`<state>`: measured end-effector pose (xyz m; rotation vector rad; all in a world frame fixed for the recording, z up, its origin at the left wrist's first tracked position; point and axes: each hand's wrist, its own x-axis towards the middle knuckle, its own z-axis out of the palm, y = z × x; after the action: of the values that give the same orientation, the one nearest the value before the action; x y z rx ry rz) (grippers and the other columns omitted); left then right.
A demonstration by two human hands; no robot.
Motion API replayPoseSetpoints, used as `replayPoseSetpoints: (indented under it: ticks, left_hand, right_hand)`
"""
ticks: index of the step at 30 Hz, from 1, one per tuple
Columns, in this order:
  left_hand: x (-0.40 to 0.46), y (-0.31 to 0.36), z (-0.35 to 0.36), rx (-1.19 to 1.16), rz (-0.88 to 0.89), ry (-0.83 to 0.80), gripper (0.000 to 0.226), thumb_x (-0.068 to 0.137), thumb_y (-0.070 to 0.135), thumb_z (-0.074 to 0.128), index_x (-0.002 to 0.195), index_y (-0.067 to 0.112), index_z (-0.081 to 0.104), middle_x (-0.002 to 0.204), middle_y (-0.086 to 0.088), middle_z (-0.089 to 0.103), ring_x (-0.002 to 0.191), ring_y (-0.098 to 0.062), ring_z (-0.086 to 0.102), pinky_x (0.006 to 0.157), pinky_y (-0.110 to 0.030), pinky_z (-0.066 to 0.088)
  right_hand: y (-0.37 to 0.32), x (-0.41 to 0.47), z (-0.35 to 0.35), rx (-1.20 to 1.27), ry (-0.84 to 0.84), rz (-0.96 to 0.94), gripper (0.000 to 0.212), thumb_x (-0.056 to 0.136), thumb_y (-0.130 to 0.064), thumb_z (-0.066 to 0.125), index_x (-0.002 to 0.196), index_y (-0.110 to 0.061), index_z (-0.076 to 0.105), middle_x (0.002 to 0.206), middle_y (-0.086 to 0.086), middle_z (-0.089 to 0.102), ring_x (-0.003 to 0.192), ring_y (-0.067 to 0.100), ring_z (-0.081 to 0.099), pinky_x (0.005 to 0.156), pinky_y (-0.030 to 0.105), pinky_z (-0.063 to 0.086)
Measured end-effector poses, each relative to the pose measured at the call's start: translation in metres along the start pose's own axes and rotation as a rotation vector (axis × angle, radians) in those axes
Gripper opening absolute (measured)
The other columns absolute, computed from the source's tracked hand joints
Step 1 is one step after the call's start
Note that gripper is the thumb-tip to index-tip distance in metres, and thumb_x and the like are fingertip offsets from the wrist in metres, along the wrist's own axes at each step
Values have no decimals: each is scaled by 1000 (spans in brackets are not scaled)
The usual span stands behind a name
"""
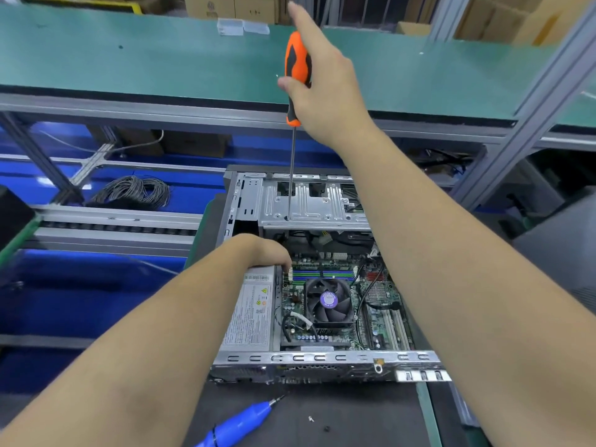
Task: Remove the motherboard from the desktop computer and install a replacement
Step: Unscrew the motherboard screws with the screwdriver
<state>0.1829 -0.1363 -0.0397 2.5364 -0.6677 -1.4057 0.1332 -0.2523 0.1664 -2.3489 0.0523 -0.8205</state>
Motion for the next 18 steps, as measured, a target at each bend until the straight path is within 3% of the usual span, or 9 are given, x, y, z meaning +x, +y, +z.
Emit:
replayPoseSetpoints:
  ticks: [4, 7, 12, 15, 18]
  left_hand:
    - [-2, 7, 1, 92, -43, 4, 52, 98, 26, 50, 148, 12, 42, 156, -10, 34, 131, -30, 45, 97, -39, 42]
    - [-3, 10, 1, 129, -55, 6, 55, 101, 25, 48, 152, 11, 36, 160, -11, 29, 138, -31, 40, 102, -41, 41]
    - [-2, 10, 0, 153, -50, 25, 52, 101, 24, 49, 150, 8, 39, 159, -11, 31, 138, -30, 40, 101, -38, 41]
    - [0, 10, -1, 199, -34, 32, 46, 102, 22, 48, 144, 5, 45, 150, -12, 42, 121, -29, 51, 94, -37, 44]
    - [2, 9, -1, 218, -14, 32, 31, 101, 16, 47, 128, 2, 55, 122, -12, 52, 85, -20, 51, 79, -34, 42]
  right_hand:
    - [2, -4, -2, -14, 11, -9, 74, 94, -8, 61, 157, -20, 24, 135, 5, 54, 115, 26, 50, 86, 12, 38]
    - [-1, -3, -5, -12, 42, -37, 75, 93, -9, 61, 157, -20, 24, 124, 2, 58, 99, 20, 45, 88, 19, 43]
    - [-1, 3, -1, -12, 0, -5, 76, 93, -8, 61, 157, -22, 23, 126, 0, 55, 108, 22, 49, 91, 23, 41]
    - [4, -5, 12, -6, -96, 39, 78, 94, -5, 60, 158, -25, 20, 139, 8, 51, 117, 29, 52, 98, 38, 49]
    - [14, -18, 25, 9, -140, 66, 77, 94, -6, 62, 157, -27, 23, 140, 10, 52, 117, 31, 54, 98, 46, 50]
